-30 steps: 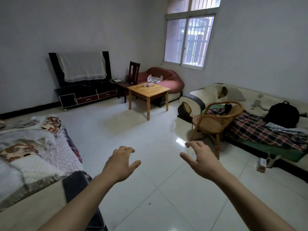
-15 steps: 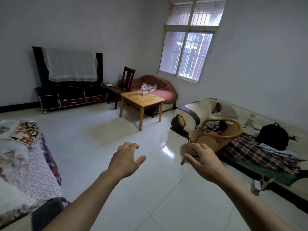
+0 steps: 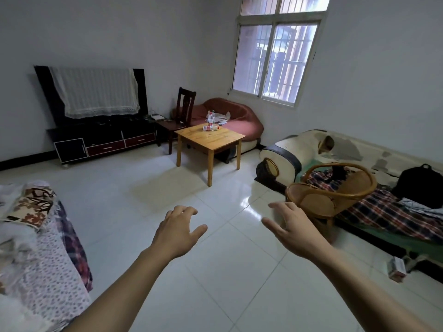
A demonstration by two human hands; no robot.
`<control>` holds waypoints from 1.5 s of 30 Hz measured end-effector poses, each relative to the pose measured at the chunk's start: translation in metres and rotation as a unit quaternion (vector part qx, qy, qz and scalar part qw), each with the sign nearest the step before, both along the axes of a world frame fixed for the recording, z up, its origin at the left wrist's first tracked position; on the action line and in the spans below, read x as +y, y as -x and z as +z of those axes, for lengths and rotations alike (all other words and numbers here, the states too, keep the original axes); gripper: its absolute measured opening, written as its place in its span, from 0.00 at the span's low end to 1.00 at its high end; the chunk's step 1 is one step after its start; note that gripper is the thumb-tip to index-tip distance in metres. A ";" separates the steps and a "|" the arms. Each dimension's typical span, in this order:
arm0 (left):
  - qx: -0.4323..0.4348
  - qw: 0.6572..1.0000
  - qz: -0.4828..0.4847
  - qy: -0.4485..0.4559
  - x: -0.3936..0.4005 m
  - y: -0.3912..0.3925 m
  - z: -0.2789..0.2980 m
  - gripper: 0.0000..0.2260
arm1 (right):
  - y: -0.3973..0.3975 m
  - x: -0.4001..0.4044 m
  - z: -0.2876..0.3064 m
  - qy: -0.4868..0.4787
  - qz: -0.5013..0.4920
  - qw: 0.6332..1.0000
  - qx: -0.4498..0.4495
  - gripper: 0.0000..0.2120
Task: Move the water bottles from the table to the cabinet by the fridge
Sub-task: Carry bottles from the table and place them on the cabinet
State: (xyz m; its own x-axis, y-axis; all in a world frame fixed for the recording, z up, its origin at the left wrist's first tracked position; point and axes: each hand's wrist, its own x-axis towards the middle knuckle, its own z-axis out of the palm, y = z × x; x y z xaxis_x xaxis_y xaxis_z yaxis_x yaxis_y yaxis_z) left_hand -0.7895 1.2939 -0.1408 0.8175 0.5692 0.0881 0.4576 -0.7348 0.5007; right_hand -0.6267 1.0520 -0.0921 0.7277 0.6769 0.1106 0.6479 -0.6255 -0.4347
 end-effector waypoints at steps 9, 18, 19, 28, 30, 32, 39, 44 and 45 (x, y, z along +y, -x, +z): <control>0.037 0.998 0.020 -0.047 0.076 -0.125 0.023 0.26 | -0.145 0.090 -0.005 -0.023 0.016 1.000 0.002 0.29; 0.038 0.997 0.010 -0.060 0.135 -0.251 0.035 0.26 | -0.266 0.151 0.007 -0.020 0.027 0.999 0.003 0.28; 0.039 0.998 0.006 -0.058 0.142 -0.265 0.032 0.26 | -0.278 0.158 0.006 -0.019 0.026 0.999 0.004 0.28; 0.005 0.999 -0.042 -0.030 0.241 -0.389 0.012 0.23 | -0.379 0.239 0.000 0.008 -0.013 1.000 -0.027 0.30; -0.002 0.998 -0.051 -0.027 0.272 -0.414 0.018 0.21 | -0.399 0.266 0.009 0.019 -0.025 0.999 -0.039 0.30; -0.014 0.998 -0.053 -0.030 0.306 -0.437 0.026 0.20 | -0.418 0.296 0.020 0.032 -0.031 0.997 -0.056 0.29; -0.018 0.999 -0.047 -0.017 0.401 -0.489 0.022 0.24 | -0.467 0.388 0.011 0.037 -0.031 0.998 -0.051 0.28; 0.007 0.999 -0.031 -0.006 0.454 -0.517 0.000 0.24 | -0.513 0.448 -0.008 0.047 -0.025 0.998 -0.031 0.29; 0.012 1.000 -0.028 -0.003 0.465 -0.525 -0.003 0.25 | -0.524 0.460 -0.012 0.043 -0.021 0.998 -0.029 0.29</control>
